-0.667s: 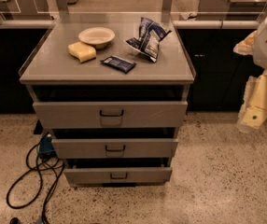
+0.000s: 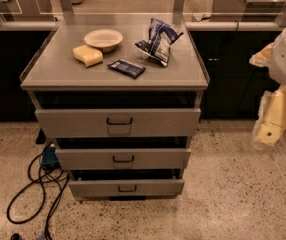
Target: Open bottom drawer
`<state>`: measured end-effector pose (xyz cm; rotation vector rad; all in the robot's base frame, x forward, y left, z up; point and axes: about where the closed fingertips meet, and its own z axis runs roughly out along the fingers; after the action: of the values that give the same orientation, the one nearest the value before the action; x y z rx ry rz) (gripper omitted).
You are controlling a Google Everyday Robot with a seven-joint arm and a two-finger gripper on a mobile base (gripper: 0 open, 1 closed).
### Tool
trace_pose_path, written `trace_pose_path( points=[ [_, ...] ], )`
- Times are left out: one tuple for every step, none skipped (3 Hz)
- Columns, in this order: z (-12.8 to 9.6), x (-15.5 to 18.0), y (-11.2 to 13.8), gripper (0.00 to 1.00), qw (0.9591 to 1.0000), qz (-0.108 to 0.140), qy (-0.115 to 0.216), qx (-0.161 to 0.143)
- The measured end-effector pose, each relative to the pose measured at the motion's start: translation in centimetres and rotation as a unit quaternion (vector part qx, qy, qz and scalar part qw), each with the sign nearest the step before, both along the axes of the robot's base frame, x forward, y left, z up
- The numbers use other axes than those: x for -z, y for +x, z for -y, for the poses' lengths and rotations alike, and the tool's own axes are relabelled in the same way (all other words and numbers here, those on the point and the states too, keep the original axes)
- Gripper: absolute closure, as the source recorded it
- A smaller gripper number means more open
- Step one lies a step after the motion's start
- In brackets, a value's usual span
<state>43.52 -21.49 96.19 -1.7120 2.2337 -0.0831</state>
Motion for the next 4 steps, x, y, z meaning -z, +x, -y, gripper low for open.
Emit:
trace_pose_path(
  points=[
    [-0.1,4.9,-1.2,0.00,0.9987,-0.016,0.041,0.026],
    [0.5,13.3,-2.7,0.00,0.9909,-0.059,0.098,0.072],
    [0.5,21.9,-3.6,0.00,0.9758,-0.109,0.155,0.109],
    [-0.7,27.1,-2.9,0.00,0.9613,-0.134,0.214,0.110]
  ],
)
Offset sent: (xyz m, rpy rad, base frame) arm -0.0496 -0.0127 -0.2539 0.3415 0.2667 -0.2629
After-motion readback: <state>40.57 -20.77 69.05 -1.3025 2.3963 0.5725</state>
